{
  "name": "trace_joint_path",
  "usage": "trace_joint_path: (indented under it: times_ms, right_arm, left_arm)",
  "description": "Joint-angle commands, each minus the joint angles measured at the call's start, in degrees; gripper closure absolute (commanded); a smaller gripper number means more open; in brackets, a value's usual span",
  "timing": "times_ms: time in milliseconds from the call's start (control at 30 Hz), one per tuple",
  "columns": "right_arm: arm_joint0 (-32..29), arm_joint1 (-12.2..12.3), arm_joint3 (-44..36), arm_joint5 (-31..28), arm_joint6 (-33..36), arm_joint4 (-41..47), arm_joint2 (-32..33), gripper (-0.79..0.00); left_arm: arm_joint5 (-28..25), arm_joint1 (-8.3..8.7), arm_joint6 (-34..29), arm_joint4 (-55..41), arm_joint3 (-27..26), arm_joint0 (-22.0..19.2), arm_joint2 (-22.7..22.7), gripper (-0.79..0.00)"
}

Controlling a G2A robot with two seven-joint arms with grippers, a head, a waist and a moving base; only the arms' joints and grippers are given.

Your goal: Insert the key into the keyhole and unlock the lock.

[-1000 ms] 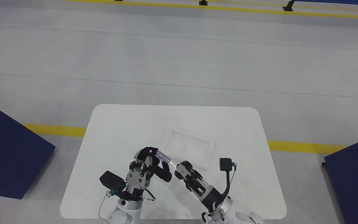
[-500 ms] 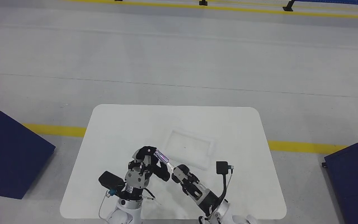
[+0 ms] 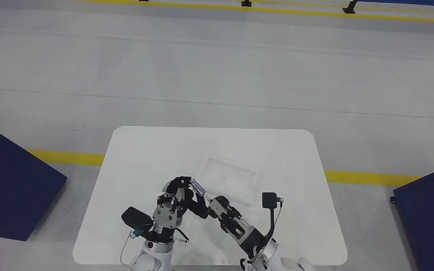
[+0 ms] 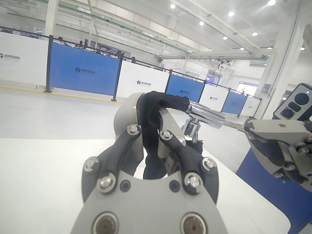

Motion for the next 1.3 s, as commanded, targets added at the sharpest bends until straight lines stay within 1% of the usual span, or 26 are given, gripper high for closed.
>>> trace_joint_path:
  times_ms: [0,300,600,1267]
  right_arm:
    - [0.3,-0.1,0.2,0.1,0.3,-0.1,-0.1,0.0]
    - [1.0,-0.4,1.6,0.4,-0.3,-0.1,-0.8,0.0]
    - [1.4,-0.7,2.3,-0.8,-1.0,0.6,-1.0,0.0]
    - [3.6,-1.4,2.8,1.1,-0.3,2.3,-1.2,0.0]
  left_arm:
    - [-0.2,-0.08,-0.1,0.1,0.0,0.1,-0.1,0.0]
    - [-0.9,-0.42,-0.3,0.3,-0.1,0.3,-0.5,0.0]
    - [-1.7,-0.7,-0.4,1.1,-0.1,0.5,-0.8,0.0]
    - [-2.3,-1.23,-0.7,2.8,-0.3,1.0,-1.6,0.0]
